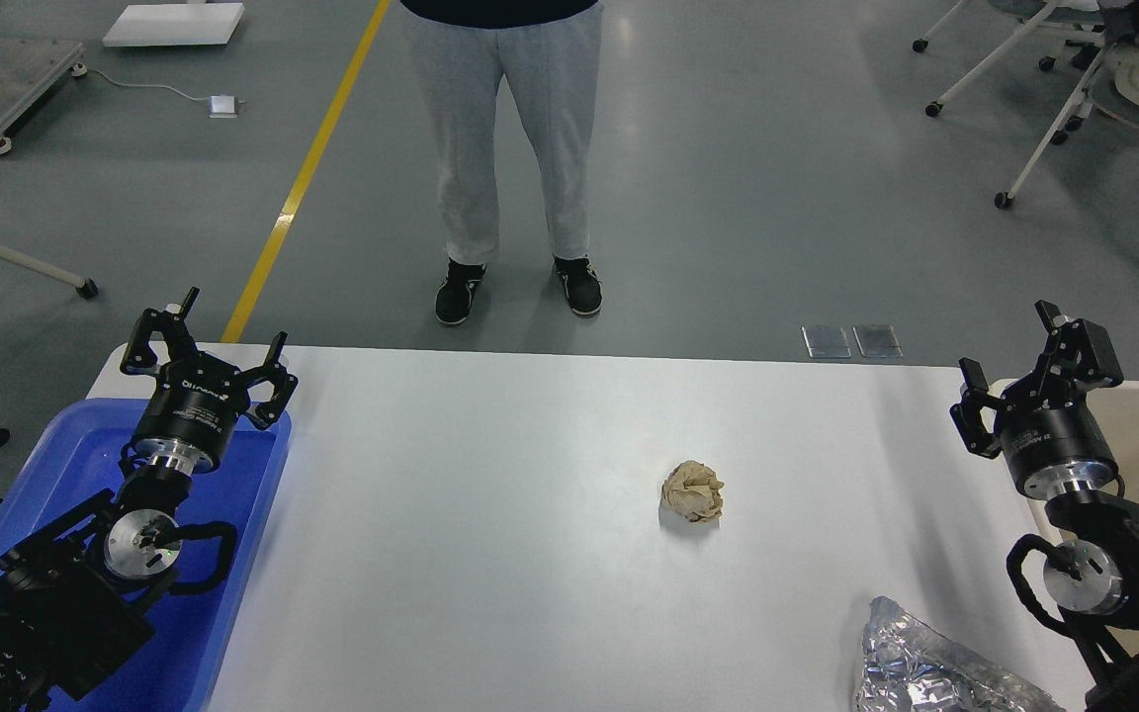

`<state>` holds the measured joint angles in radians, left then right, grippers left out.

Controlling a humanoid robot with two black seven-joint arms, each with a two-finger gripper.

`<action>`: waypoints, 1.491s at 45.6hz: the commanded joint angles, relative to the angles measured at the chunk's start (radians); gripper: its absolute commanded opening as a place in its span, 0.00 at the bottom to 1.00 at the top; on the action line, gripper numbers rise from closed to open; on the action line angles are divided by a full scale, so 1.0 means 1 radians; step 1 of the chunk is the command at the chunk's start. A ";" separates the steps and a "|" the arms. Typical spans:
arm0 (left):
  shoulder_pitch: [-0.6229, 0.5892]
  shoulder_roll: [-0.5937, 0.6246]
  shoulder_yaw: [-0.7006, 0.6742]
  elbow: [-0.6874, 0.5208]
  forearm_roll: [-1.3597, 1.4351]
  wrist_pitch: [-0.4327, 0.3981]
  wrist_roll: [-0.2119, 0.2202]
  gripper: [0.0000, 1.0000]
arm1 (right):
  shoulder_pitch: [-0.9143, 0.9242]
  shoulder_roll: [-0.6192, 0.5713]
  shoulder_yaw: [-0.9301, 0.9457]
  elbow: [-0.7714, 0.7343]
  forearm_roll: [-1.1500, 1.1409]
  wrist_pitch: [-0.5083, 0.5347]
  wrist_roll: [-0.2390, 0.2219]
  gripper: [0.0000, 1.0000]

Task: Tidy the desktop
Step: 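Raise the right gripper and swing it outward toward the white bin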

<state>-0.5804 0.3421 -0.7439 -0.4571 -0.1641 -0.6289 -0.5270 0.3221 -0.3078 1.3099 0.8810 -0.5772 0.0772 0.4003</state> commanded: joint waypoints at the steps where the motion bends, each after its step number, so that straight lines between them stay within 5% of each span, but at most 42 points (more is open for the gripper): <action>1: 0.001 0.000 0.001 0.000 0.001 0.002 -0.001 1.00 | -0.003 0.001 -0.003 -0.002 0.000 0.001 0.000 1.00; 22: -0.002 -0.003 0.000 0.000 0.001 0.005 -0.001 1.00 | -0.003 -0.069 -0.018 0.015 0.003 0.029 -0.015 1.00; 31: -0.002 -0.003 0.000 0.000 0.001 0.005 -0.001 1.00 | -0.025 -0.263 -0.106 0.226 0.094 0.072 -0.178 1.00; 54: -0.002 -0.003 0.000 0.000 0.001 0.005 -0.001 1.00 | -0.047 -0.701 -0.354 0.559 0.028 0.118 -0.172 1.00; 68: -0.002 -0.002 0.000 0.000 0.001 0.005 -0.001 1.00 | -0.115 -0.841 -0.363 0.665 -0.223 0.154 -0.163 1.00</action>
<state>-0.5830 0.3398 -0.7440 -0.4571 -0.1626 -0.6242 -0.5278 0.2440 -1.0133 0.9805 1.4559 -0.6602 0.1919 0.2380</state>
